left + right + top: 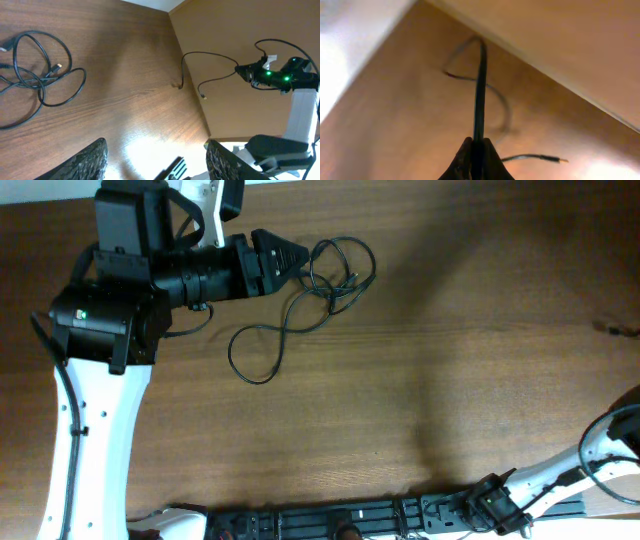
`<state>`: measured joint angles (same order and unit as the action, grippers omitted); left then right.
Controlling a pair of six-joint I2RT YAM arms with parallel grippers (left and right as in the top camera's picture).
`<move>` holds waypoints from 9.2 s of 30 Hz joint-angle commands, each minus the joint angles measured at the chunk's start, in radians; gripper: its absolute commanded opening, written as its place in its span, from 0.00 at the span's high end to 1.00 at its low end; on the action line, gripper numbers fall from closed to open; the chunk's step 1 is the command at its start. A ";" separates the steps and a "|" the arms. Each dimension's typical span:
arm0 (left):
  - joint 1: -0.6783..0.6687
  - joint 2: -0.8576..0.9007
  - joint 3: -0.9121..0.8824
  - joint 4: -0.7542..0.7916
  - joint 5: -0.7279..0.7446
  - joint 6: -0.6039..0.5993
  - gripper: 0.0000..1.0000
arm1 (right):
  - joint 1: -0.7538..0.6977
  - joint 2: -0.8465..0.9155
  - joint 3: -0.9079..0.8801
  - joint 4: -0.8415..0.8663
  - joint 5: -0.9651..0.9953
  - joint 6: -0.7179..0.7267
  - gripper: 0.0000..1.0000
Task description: Untangle cables
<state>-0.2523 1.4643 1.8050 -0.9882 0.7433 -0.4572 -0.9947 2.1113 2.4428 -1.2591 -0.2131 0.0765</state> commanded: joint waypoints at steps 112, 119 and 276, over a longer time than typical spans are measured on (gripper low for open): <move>0.000 -0.049 0.017 -0.177 -0.150 0.123 0.27 | 1.285 0.033 -0.549 0.227 -0.182 0.472 0.96; 0.000 -0.049 0.017 -0.180 -0.173 0.138 0.24 | 1.248 0.019 -0.128 0.053 -0.240 0.288 0.96; -0.070 0.073 0.015 -0.237 -0.306 0.409 0.21 | 0.011 0.047 0.453 -0.316 -0.025 0.125 0.12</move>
<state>-0.3214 1.5337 1.8050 -1.2263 0.4370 -0.0669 -0.9840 2.1143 2.9314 -1.5658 -0.2195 0.1776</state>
